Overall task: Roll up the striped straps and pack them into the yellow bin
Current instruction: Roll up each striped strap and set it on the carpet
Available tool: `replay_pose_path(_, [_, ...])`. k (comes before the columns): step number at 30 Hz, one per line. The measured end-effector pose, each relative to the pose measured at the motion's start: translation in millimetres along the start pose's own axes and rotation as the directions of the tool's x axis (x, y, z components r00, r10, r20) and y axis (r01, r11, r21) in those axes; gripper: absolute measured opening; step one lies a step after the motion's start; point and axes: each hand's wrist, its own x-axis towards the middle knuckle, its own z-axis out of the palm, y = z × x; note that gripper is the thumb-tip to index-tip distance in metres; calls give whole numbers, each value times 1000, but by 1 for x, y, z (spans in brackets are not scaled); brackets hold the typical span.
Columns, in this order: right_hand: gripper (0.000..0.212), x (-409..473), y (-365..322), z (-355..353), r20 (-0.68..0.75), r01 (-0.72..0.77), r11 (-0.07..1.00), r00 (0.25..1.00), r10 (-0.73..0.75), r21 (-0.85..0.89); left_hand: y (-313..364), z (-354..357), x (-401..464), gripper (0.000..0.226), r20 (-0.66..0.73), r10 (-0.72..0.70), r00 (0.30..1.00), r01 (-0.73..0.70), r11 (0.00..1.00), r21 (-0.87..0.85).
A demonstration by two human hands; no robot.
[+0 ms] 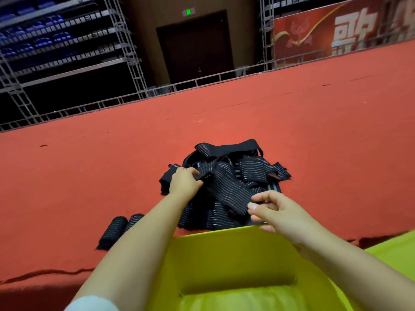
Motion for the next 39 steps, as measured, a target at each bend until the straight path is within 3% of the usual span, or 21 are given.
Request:
replay_pose_path(2, [14, 2, 3, -8, -19, -7, 1000, 1000, 7, 15, 2, -1, 3, 20, -17, -53, 998, 53, 998, -23])
replay_pose_path(4, [13, 4, 5, -12, -24, -19, 999, 1000, 20, 27, 5, -3, 3, 15, -48, -90, 995, 80, 980, -184])
replay_pose_path(7, [13, 10, 2, -12, -1, -66, 995, 998, 66, 74, 13, -13, 2, 6, -71, -155, 985, 89, 821, -565])
replay_pose_path(9, [16, 14, -5, -11, 50, -111, 991, 993, 107, 76, 19, -23, -1, 17, -51, -165, 985, 87, 728, -680])
replay_pose_path(13, [20, 29, -23, -10, 130, -150, 981, 982, 135, 119, 37, -50, -13, 17, -16, -86, 996, 35, 557, -830])
replay_pose_path(16, [34, 47, -38, -10, 162, -213, 929, 972, 171, 301, 50, -69, -28, 17, -26, 62, 998, -51, 458, -887])
replay_pose_path(21, [75, 83, -47, -2, 323, -419, 651, 907, 269, 633, 58, -78, -65, 14, 76, 372, 925, -140, 520, -842])
replay_pose_path(24, [69, 95, -48, 5, 297, -398, 614, 917, 265, 682, 59, -77, -93, 11, 212, 515, 831, -153, 578, -802])
replay_pose_path(28, [14, 89, -48, 12, 187, -389, 758, 920, 343, 524, 57, -76, -121, 25, 328, 590, 738, -147, 615, -775])
replay_pose_path(29, [8, 87, -45, 12, 150, -377, 796, 925, 349, 473, 56, -77, -125, 30, 357, 592, 723, -142, 633, -761])
replay_pose_path(31, [16, 85, -38, 10, 87, -301, 845, 952, 293, 442, 54, -79, -129, 25, 391, 603, 696, -157, 659, -735])
replay_pose_path(33, [23, 80, -36, 5, 41, -188, 881, 981, 189, 435, 48, -78, -125, 6, 429, 565, 705, -99, 678, -729])
replay_pose_path(35, [22, 71, -37, -3, 48, -103, 905, 995, 91, 413, 41, -69, -111, 27, 447, 406, 797, 78, 665, -743])
replay_pose_path(37, [21, 62, -38, -11, 85, -39, 910, 996, 4, 414, 35, -54, -92, 31, 468, 144, 872, 316, 565, -762])
replay_pose_path(39, [20, 50, -40, -19, 152, -2, 904, 986, -69, 428, 34, -42, -75, 30, 532, -6, 847, 492, 389, -779])
